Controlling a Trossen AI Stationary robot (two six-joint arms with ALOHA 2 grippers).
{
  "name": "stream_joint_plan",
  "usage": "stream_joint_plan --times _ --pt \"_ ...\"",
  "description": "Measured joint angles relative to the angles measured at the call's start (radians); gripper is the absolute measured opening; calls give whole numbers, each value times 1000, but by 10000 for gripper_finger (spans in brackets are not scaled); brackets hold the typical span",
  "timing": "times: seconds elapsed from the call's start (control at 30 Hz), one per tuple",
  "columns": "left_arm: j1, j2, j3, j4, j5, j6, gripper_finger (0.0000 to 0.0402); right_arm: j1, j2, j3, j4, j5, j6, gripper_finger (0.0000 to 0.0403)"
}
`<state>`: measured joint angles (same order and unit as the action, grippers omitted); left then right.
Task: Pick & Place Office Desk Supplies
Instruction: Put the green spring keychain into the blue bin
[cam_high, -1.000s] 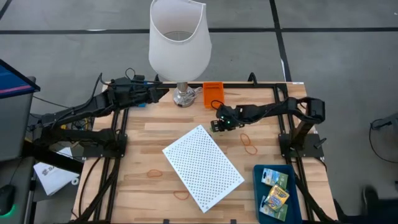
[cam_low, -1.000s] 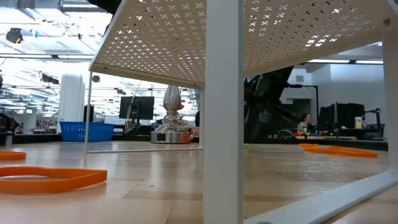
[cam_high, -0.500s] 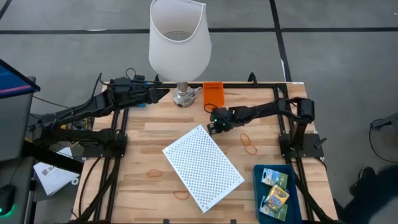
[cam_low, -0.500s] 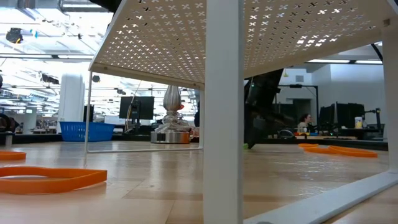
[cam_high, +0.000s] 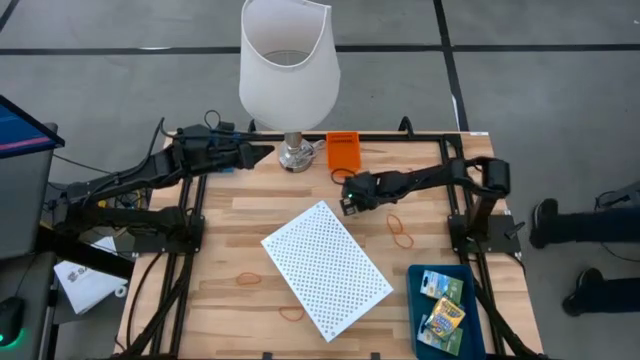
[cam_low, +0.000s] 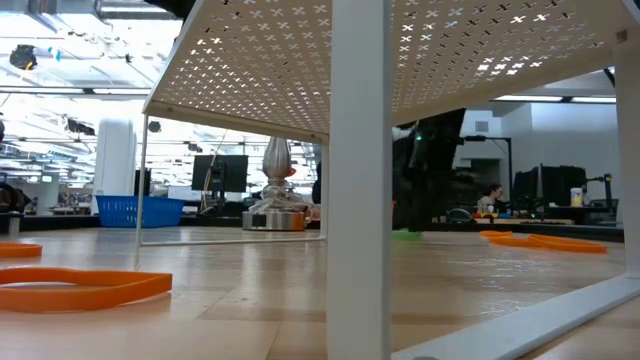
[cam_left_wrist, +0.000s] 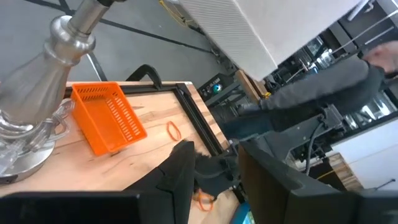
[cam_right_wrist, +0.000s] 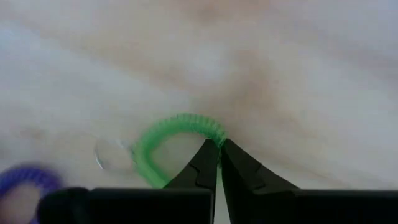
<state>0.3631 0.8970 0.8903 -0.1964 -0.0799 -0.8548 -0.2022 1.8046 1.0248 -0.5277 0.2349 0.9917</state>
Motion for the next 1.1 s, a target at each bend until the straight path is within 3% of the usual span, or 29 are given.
stream_joint_plan --times 0.13,0.37,0.7,0.93,1.1 --pt "-14 0 0 5 0 42 119 8 -121 8 -44 102 16 4" --pt "-51 0 0 23 0 134 119 62 -343 7 -127 181 43 1" --pt "-238 0 0 71 47 346 120 271 -609 7 -71 316 13 0" --pt "-413 87 0 229 -35 588 162 390 -658 14 200 319 -157 0" --pt "-444 207 0 384 -63 613 204 430 -589 110 219 320 -229 0"
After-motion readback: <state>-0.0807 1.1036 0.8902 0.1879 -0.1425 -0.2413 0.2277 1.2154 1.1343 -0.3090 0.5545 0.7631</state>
